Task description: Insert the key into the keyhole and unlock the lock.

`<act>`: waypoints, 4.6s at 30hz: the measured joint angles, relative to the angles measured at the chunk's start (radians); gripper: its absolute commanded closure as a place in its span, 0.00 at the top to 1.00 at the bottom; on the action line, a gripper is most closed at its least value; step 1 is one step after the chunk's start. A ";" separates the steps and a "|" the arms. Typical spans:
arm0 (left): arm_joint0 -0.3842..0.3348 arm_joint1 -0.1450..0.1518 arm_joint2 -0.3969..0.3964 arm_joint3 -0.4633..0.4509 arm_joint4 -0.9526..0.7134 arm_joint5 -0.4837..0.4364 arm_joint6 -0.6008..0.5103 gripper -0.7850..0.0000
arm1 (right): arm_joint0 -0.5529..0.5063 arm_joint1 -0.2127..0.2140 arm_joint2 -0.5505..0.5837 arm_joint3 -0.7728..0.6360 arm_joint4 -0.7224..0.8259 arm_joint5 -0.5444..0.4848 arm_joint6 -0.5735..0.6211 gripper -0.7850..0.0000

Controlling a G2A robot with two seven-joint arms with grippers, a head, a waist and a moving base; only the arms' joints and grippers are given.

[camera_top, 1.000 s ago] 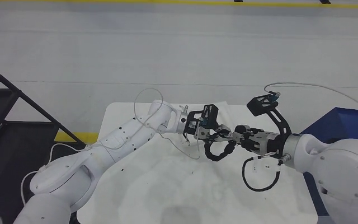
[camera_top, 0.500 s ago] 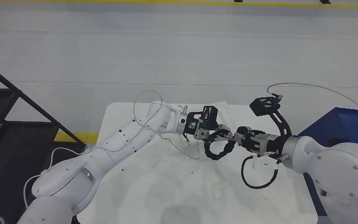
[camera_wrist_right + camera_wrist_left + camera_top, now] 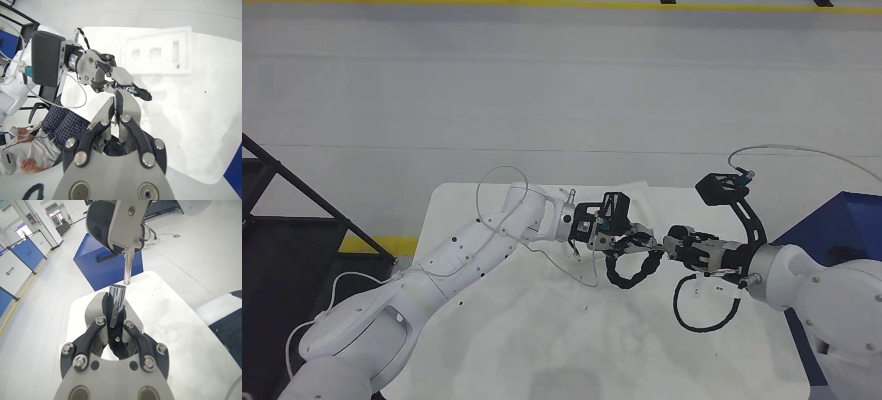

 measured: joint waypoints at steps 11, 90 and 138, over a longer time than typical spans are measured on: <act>0.018 -0.008 -0.030 -0.010 0.012 -0.025 -0.019 0.00 | -0.009 0.014 0.001 0.000 0.018 0.034 -0.034 0.00; 0.052 -0.044 -0.083 0.020 -0.043 -0.076 -0.057 0.00 | 0.052 0.072 -0.110 0.008 0.025 0.143 -0.150 1.00; -0.204 0.107 0.329 -0.003 -0.758 -0.076 -0.388 0.00 | -0.003 0.117 -0.025 0.120 -0.079 -1.189 -0.151 0.97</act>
